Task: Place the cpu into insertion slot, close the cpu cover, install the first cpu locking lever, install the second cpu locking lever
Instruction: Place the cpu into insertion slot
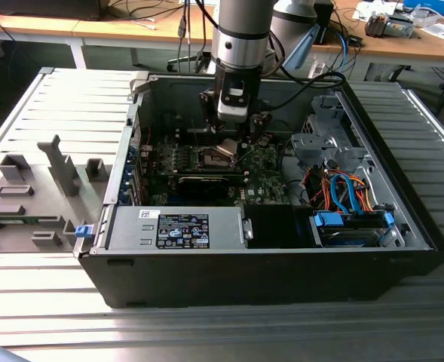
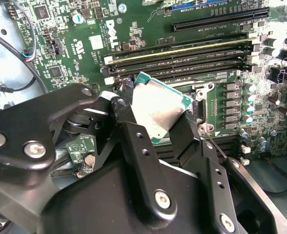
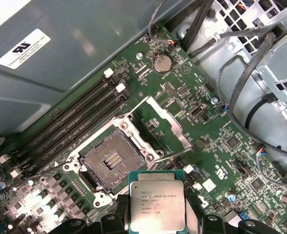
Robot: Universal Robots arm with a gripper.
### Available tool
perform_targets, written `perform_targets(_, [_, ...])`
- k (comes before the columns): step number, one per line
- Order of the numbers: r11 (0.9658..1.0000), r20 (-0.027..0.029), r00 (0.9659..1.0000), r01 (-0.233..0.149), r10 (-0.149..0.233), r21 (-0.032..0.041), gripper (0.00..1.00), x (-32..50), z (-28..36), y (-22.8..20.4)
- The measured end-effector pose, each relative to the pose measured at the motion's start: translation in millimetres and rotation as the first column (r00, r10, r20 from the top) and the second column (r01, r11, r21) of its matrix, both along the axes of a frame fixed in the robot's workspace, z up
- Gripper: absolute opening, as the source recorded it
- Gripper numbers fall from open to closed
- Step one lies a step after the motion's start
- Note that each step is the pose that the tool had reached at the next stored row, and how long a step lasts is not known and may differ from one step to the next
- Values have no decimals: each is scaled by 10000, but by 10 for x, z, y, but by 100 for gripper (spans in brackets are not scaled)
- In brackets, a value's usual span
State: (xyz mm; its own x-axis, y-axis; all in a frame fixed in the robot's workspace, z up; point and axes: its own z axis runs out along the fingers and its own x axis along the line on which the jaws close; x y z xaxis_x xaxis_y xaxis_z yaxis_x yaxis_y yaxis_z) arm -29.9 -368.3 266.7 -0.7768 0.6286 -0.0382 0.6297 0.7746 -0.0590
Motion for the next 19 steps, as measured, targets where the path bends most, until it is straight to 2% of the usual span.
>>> perform_targets(12, [9998,0,9998,203,-203,-66,54,0,-1,0])
perform_targets(19, [9993,2,9994,359,-359,-131,54,0,-2,0])
